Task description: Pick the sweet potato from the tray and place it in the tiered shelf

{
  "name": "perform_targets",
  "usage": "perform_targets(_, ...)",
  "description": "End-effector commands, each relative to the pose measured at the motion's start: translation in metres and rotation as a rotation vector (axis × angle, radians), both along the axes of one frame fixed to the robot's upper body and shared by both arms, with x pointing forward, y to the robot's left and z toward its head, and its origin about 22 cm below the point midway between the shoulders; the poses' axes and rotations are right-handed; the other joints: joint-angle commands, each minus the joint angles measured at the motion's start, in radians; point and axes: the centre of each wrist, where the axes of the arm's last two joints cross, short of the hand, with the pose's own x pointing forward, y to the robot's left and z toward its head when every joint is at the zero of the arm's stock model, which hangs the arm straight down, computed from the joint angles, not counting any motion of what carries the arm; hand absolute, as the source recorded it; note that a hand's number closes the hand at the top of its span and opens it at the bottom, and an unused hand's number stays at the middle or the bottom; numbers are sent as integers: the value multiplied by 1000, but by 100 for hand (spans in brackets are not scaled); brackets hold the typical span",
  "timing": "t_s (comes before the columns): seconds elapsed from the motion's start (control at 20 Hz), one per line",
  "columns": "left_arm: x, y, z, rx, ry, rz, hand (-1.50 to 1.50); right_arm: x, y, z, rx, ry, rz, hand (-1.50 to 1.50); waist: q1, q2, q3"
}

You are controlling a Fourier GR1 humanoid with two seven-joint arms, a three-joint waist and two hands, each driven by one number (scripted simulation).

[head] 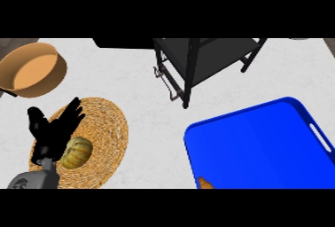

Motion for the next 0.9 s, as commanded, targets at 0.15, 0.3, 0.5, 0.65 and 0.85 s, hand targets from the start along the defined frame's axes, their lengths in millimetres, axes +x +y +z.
perform_targets(0.15, -5, -20, -15, -30, 60, -15, 0, -11, -66, 18, 97, -9, -243, -150, 11, 15, -8)
perform_targets(0.3, -5, -13, -11, -34, 49, -20, 0, -16, -97, 14, 178, 7, -320, -150, 9, 13, -7)
perform_targets(0.5, -2, -10, -6, -32, 33, -16, 0, -28, -139, 17, 223, 39, -320, -150, 17, 15, -7)
perform_targets(0.65, 3, -24, -12, -22, 37, -44, 0, -34, -160, 8, 215, 40, -294, -150, 23, 25, -7)
perform_targets(0.85, -3, -14, -12, -44, 48, -30, 0, -56, -205, 15, 195, 27, -269, -150, 27, 25, -5)
